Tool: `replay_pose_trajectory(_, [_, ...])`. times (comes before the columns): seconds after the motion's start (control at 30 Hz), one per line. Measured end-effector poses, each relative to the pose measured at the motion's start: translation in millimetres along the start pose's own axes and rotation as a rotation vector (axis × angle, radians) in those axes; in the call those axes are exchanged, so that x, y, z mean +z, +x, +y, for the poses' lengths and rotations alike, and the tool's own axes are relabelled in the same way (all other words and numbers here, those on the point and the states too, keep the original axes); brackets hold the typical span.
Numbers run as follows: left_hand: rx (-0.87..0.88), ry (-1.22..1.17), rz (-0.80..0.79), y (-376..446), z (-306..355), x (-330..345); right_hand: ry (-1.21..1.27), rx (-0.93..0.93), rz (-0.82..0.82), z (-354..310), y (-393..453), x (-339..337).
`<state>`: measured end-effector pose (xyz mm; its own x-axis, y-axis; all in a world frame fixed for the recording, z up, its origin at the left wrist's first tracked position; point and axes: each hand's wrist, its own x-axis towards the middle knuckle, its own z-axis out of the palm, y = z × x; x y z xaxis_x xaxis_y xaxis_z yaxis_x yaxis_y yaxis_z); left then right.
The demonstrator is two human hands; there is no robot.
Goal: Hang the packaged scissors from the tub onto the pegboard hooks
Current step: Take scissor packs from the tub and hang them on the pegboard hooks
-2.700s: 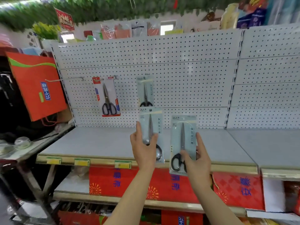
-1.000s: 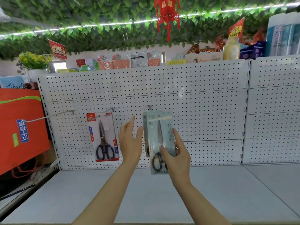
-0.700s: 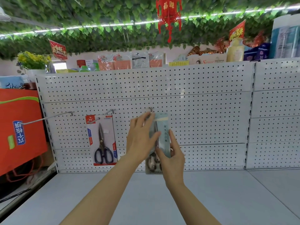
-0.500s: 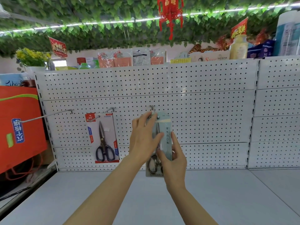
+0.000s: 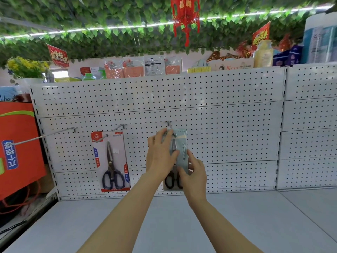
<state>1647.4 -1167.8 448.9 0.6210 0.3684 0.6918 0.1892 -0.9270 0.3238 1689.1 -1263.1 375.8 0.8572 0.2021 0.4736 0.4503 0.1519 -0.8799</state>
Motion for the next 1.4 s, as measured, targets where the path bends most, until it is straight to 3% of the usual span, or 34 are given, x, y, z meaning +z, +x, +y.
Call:
replay_pose_trajectory(0.27, [0.039, 0.051, -0.02, -10.1, 0.0, -16.5, -0.224, -0.11, -0.024, -8.8, -0.1, -32.0])
replay_pose_trajectory(0.47, [0.114, 0.212, 0.034, -32.2, 13.0, -49.7, -0.581, -0.357, 0.007, -42.8, -4.5, -86.0])
replay_pose_trajectory(0.63, [0.213, 0.276, 0.084, -59.9, 58.7, -75.3, -0.758, -0.591, 0.06, -75.6, -18.8, -136.5])
replay_pose_trajectory(0.93, [0.292, 0.355, -0.007, -145.0, 165.1, -65.5, -0.918, -0.759, 0.072, -96.3, -73.2, -250.3])
replay_pose_trajectory(1.2, [0.264, 0.233, -0.128, -247.6, 236.7, 6.3, -1.047, -0.696, 0.002, -53.6, -145.0, -364.4])
replay_pose_trajectory(1.4, [0.184, 0.221, -0.407, -361.9, 269.9, 117.5, -1.18, -0.529, -0.14, 32.5, -208.0, -442.4])
